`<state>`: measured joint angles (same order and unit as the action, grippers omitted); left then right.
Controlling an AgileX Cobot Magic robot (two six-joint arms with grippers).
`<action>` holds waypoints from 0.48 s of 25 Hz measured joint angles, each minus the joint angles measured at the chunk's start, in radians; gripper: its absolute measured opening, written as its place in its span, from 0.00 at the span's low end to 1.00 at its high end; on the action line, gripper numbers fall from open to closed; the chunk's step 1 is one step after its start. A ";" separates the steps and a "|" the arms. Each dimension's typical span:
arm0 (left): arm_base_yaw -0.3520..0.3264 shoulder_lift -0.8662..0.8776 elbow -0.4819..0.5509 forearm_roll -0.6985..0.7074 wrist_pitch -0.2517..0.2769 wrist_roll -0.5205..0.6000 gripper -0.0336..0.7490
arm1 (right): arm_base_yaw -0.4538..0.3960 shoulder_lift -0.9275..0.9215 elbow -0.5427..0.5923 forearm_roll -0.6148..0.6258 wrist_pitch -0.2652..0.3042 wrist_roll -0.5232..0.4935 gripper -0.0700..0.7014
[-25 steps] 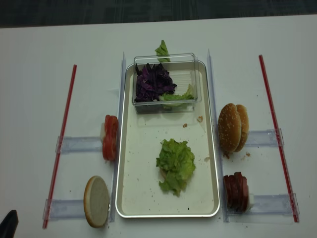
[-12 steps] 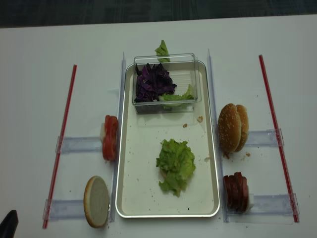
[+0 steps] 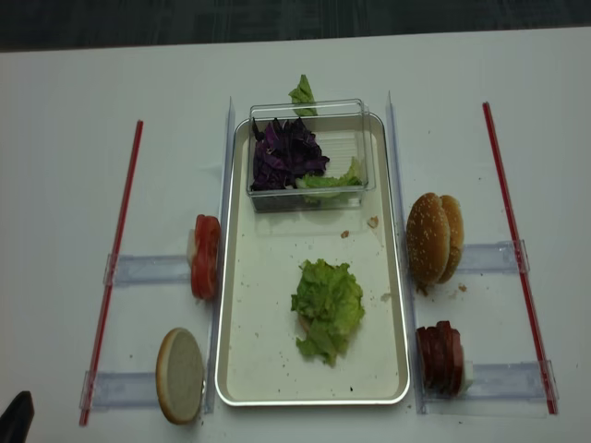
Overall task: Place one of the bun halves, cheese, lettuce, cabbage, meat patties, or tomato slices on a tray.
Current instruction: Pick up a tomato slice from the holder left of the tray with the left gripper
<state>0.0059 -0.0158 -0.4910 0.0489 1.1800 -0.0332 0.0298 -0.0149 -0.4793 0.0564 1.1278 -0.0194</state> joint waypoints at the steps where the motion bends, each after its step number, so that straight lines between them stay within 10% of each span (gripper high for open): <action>1: 0.000 0.000 0.000 0.000 0.000 0.000 0.60 | 0.000 0.000 0.000 0.000 0.000 0.000 0.48; 12: 0.000 0.000 0.000 0.000 0.000 -0.002 0.60 | 0.000 0.000 0.000 0.000 0.000 0.000 0.48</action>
<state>0.0059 -0.0158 -0.4910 0.0489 1.1800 -0.0351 0.0298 -0.0149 -0.4793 0.0564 1.1278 -0.0194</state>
